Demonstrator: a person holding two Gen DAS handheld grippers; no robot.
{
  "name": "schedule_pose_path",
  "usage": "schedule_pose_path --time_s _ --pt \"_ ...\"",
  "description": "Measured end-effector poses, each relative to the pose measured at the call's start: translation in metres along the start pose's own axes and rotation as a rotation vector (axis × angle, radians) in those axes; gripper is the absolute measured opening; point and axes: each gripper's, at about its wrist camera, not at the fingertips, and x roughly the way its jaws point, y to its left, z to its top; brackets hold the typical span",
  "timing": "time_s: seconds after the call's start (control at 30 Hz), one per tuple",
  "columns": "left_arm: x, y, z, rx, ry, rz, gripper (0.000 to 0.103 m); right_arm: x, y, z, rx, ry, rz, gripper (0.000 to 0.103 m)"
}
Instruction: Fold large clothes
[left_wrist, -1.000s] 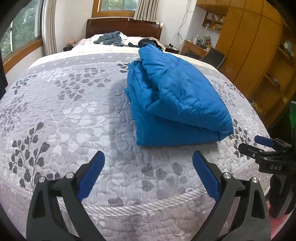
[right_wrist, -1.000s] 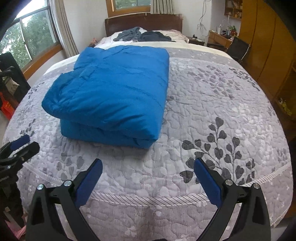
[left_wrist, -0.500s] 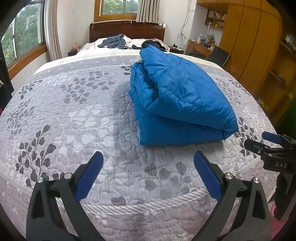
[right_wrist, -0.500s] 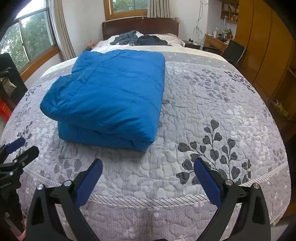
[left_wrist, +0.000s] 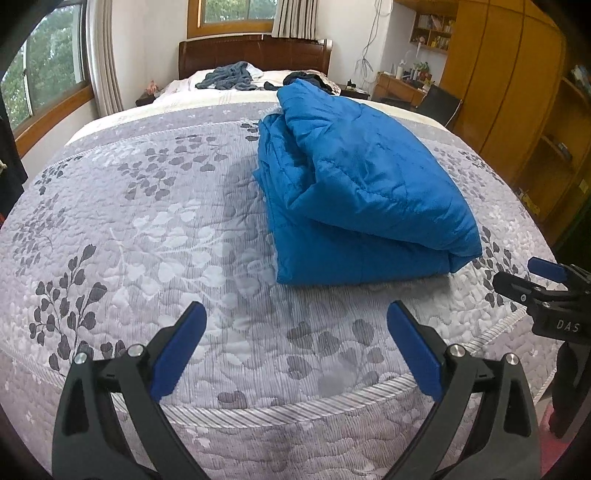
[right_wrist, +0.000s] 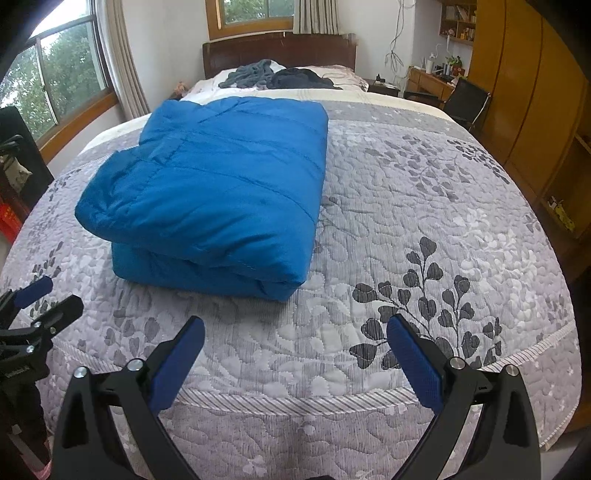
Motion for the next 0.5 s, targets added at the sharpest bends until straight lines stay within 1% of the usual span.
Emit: schedule_pose_path --time_s 0.5 --pt "-0.0013 -0.0016 0.0004 0.004 -0.004 0.001 0.097 0.0008 -0.0009 -0.0002 0.001 0.003 0.000 0.099"
